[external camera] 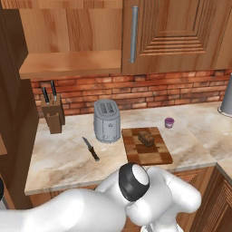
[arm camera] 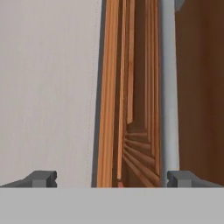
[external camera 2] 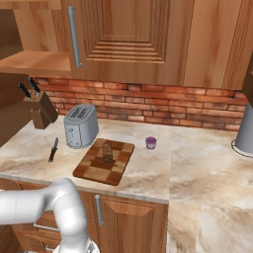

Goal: Pick the bread, place it on the cutting board, pick the jam, place it on the counter, and close the cabinet.

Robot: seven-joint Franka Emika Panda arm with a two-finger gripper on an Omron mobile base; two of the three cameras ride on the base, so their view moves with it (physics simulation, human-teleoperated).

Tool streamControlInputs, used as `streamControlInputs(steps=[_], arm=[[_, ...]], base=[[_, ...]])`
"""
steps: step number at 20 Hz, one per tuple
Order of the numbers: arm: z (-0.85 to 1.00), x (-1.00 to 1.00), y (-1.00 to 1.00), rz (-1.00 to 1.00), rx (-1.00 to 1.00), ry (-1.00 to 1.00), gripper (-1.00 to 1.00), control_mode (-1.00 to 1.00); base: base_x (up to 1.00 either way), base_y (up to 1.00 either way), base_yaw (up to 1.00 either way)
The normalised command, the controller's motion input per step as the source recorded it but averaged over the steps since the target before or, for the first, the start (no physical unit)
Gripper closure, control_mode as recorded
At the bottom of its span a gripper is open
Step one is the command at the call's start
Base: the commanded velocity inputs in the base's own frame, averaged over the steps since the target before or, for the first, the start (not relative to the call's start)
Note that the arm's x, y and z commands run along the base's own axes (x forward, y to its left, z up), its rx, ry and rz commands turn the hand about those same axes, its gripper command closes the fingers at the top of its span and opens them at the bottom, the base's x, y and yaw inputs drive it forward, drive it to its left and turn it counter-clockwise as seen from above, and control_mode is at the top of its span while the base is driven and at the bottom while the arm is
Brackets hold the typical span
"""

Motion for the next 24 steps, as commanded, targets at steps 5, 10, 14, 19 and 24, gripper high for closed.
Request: streamControlInputs(steps=[5, 10, 14, 19, 24], arm=[[0.0, 0.0, -0.13, -0.04, 0.0, 0.0, -1.0, -1.0], [0.0, 0.01, -0.13, -0.06, 0.0, 0.0, -1.0, -1.0], [0.0, 0.0, -0.2, -0.06, 0.0, 0.0, -1.0, -1.0], [0.0, 0.02, -0.23, -0.07, 0.0, 0.0, -1.0, -1.0], [0.0, 0.03, -0.21, -0.07, 0.0, 0.0, -1.0, -1.0]], base=[[0.0, 0.0, 0.0], [0.0, 0.0, 0.0], [0.0, 0.0, 0.0], [0.0, 0.0, 0.0], [0.0, 0.0, 0.0]])
